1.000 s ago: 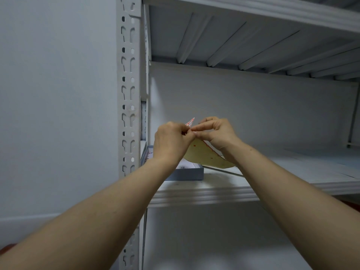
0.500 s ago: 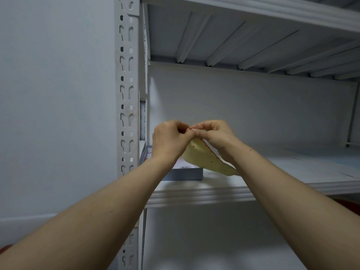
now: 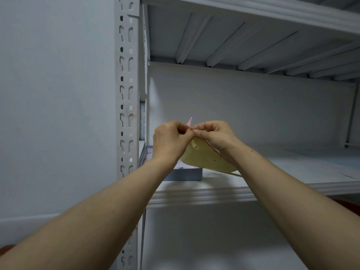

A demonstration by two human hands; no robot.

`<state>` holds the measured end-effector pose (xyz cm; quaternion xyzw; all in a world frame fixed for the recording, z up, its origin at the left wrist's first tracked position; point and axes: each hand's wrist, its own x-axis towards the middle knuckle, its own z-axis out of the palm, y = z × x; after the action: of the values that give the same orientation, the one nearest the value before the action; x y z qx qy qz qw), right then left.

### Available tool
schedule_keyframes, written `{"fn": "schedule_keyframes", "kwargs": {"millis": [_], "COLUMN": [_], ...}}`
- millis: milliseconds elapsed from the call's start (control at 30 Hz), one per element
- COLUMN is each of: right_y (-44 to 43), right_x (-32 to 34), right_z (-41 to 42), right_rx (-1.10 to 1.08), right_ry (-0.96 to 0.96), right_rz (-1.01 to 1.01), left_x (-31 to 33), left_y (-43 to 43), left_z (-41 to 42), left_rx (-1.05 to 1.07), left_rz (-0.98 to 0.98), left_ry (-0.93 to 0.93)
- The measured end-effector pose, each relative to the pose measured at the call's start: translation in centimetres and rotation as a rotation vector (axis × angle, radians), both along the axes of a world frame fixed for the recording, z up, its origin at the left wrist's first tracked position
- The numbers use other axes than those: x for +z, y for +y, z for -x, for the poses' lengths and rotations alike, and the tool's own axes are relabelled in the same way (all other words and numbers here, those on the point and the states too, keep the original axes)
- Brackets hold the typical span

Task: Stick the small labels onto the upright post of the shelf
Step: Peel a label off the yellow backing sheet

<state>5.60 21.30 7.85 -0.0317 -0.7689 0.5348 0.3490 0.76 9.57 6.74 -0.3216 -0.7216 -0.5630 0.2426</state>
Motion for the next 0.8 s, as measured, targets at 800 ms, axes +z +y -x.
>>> {"fn": "schedule_keyframes", "kwargs": {"millis": [800], "right_y": [2.3], "right_x": [0.6], "right_z": [-0.2], "right_rx": [-0.303], "right_ry": [-0.046], "right_rz": [0.059], "left_x": [0.8], "left_y": [1.1], "left_z": [1.3], "left_rx": [-0.461], "left_rz": [-0.397], "left_ry": [-0.564]}}
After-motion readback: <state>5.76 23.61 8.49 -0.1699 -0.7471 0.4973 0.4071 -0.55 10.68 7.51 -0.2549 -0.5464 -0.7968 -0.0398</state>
